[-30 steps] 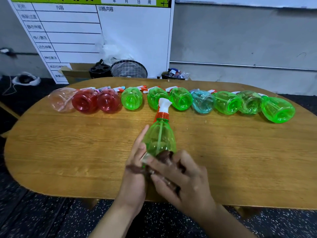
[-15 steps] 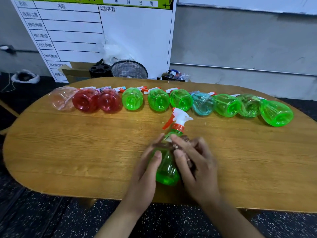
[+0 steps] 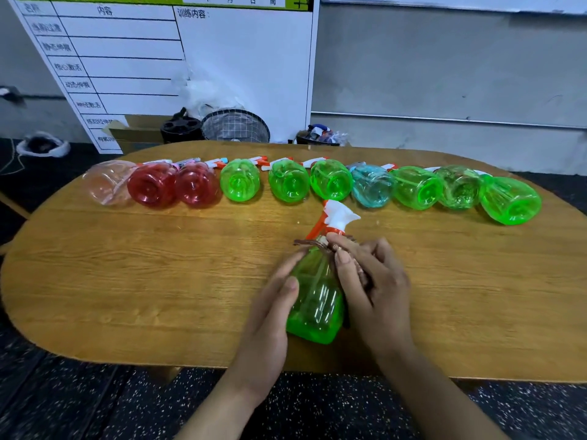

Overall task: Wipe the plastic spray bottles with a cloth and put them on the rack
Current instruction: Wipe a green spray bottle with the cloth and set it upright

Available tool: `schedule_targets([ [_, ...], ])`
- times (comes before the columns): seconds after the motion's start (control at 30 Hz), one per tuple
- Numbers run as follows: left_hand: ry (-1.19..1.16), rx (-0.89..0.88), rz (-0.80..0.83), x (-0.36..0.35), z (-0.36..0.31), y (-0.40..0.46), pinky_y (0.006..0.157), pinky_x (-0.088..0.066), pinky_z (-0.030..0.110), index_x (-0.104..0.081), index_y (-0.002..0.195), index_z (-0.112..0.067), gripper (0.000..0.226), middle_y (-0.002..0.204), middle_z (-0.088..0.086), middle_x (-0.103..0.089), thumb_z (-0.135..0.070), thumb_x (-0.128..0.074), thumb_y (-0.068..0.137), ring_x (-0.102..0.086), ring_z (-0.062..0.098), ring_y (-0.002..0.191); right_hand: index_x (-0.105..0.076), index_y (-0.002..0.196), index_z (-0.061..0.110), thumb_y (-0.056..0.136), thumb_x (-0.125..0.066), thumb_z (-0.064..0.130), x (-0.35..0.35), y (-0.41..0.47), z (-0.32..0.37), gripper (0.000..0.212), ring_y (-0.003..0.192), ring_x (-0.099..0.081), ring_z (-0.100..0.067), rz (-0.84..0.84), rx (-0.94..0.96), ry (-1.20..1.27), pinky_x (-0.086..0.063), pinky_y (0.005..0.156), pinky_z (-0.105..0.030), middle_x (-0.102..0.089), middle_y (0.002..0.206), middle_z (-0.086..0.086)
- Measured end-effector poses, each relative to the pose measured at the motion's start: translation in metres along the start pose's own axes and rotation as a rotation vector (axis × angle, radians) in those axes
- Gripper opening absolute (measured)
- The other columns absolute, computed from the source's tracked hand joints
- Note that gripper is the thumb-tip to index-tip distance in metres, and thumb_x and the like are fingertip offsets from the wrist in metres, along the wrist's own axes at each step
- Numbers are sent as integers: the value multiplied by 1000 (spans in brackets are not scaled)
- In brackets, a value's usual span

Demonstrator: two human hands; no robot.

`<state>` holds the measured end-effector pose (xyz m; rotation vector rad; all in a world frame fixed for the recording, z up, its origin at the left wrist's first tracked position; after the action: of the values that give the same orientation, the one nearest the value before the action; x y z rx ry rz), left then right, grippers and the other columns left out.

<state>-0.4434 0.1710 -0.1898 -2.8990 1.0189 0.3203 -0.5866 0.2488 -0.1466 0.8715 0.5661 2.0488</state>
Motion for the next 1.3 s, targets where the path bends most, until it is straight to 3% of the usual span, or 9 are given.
schedule_targets([
  [0.1, -46, 19, 35, -3, 2, 0, 110, -49, 53, -67, 136, -42, 37, 142, 2, -69, -44, -49, 104, -64, 24, 133, -70, 130, 31, 104, -54, 37, -5, -6, 2, 31, 82, -54, -1, 37, 0, 28, -42, 72, -11, -47, 89, 9],
  [0.4, -275, 26, -54, 14, -16, 6, 106, -49, 46, -54, 151, -25, 51, 142, 14, -68, -43, -36, 107, -65, 32, 131, -73, 131, 31, 100, -70, 39, -26, -38, 46, 33, 75, -50, -7, 227, 531, -115, -49, 56, -22, -42, 97, 3],
  [0.5, -219, 26, -15, 9, -17, 2, 106, -56, 46, -52, 153, -26, 55, 143, 14, -67, -54, -41, 107, -64, 33, 133, -73, 131, 30, 103, -64, 41, -19, -27, 37, 31, 74, -46, -2, 163, 405, -56, -48, 58, -20, -48, 96, 2],
  [0.57, -151, 42, -13, 5, -15, 0, 100, -60, 44, -53, 152, -28, 67, 143, 10, -68, -63, -60, 96, -65, 32, 132, -71, 131, 28, 107, -55, 43, -12, -14, 25, 33, 75, -49, -2, 104, 243, -5, -48, 61, -21, -48, 97, 3],
  [0.63, -89, 40, 29, 1, -14, -2, 106, -54, 53, -52, 152, -27, 87, 144, 10, -66, -68, -79, 81, -63, 33, 134, -71, 131, 25, 109, -48, 44, -6, -5, 13, 37, 82, -53, -3, 55, 128, 22, -49, 68, -21, -48, 96, 2],
  [0.73, -85, 20, 81, -3, -13, -3, 114, -45, 58, -54, 150, -27, 85, 144, 12, -66, -61, -86, 79, -62, 33, 135, -72, 131, 21, 109, -47, 45, -4, 0, 6, 41, 88, -56, -7, 74, 53, 85, -48, 74, -21, -49, 94, 1],
  [0.93, -137, -12, 59, -7, -16, -3, 111, -48, 58, -52, 152, -36, 87, 148, 5, -64, -63, -86, 77, -60, 28, 138, -67, 135, 25, 105, -53, 32, 0, 4, 2, 34, 76, -46, -2, -40, -119, 274, -39, 72, -15, -47, 84, -1],
  [1.03, -147, 13, 93, -9, -13, -5, 107, -53, 56, -53, 149, -49, 62, 151, -6, -61, -55, -72, 90, -60, 24, 139, -68, 135, 26, 104, -53, 36, 1, 4, -3, 36, 75, -45, -1, -49, -165, 297, -39, 70, -14, -47, 83, 2],
  [1.3, -22, -36, 59, -4, -7, -4, 120, -39, 61, -60, 141, -55, 45, 157, -12, -55, -59, -57, 96, -50, 16, 148, -70, 132, 31, 103, -54, 38, -4, 2, 1, 34, 79, -49, -2, 54, -126, 192, -38, 71, -11, -49, 87, 2],
])
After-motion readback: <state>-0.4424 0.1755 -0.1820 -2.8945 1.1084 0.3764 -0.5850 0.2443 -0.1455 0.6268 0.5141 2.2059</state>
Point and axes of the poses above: each hand's wrist, its own y-axis towards the middle knuckle, its own x-axis out of the back of the hand, z = x × y, the point moved 5 cm from there along y, towards the middle knuckle
